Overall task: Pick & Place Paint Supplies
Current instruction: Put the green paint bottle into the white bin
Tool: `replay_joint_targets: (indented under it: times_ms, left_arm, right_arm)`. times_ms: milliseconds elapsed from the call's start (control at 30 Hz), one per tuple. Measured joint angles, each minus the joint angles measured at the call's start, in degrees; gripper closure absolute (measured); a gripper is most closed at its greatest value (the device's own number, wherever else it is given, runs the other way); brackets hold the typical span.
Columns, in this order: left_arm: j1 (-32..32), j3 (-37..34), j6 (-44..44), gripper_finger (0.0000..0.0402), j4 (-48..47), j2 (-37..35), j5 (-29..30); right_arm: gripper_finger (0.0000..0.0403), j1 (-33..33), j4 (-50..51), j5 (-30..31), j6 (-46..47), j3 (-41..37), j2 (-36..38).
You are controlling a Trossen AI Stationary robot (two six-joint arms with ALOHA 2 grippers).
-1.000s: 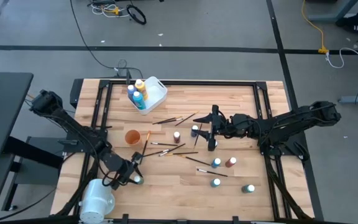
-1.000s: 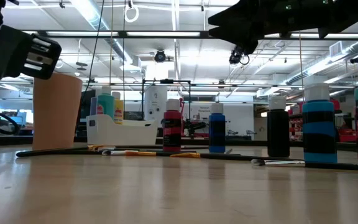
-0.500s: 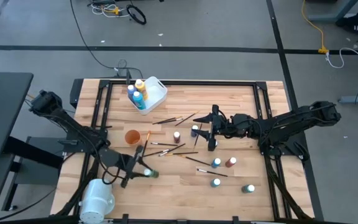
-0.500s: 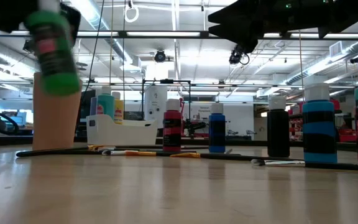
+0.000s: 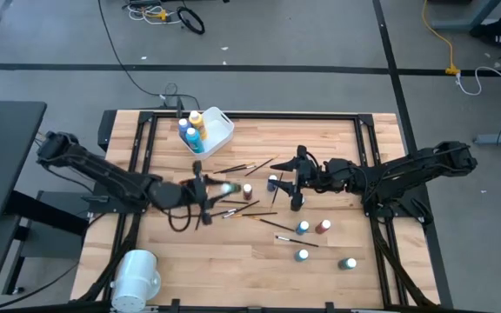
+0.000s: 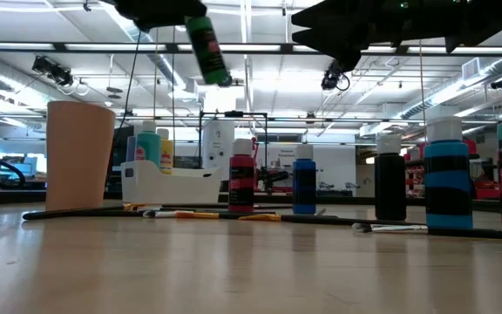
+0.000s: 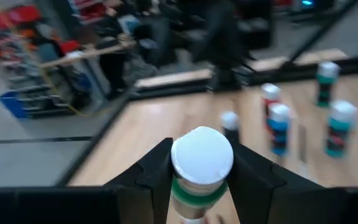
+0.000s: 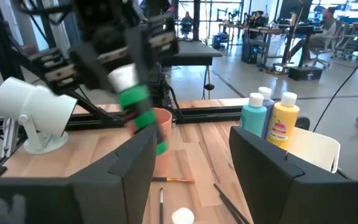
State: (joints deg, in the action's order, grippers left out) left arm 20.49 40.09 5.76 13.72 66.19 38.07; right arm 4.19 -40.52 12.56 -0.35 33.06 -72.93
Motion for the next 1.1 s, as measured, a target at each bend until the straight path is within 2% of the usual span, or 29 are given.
replay_joint_targets:
  times_ms: [133, 300, 467, 633, 767, 933, 1000, 1100]
  left_arm:
    - [-6.52, 2.4, 1.38, 0.0273, -0.12, -0.39, -1.25]
    - [-17.54, 3.14, -2.18, 0.0274, -3.45, -0.39, -8.87]
    - [-28.81, 2.88, -3.36, 0.0267, -6.5, -0.39, -10.31]
    - [-39.83, 2.83, -2.06, 0.0274, -7.93, -0.39, -17.74]
    - [-47.17, 2.83, -2.39, 0.0274, -7.59, 0.57, -21.02]
    - [-52.66, 2.76, -5.17, 0.0271, -8.45, 3.66, -27.51]
    - [-53.18, 2.76, -5.81, 0.0274, -8.51, 5.31, -30.01]
    - [-52.86, 2.76, -7.1, 0.0274, -9.42, 7.84, -30.36]
  right_arm:
    - [0.0198, 0.0, -0.08, 0.0, 1.41, 0.0, -0.02]
    - [0.0198, 0.0, -0.1, 0.0, 1.39, 0.0, -0.02]
    - [0.0198, 0.0, -0.14, 0.01, 1.37, 0.0, -0.02]
    - [0.0198, 0.0, -0.15, 0.0, 1.35, 0.0, -0.02]
    - [0.0198, 0.0, -0.15, 0.02, 1.33, 0.0, -0.02]
    - [0.0198, 0.0, 0.01, 0.02, 1.32, 0.0, -0.02]
    - [0.0198, 0.0, 0.22, 0.01, 1.32, 0.0, -0.02]
    - [0.0198, 0.0, 0.32, 0.02, 1.3, 0.0, -0.04]
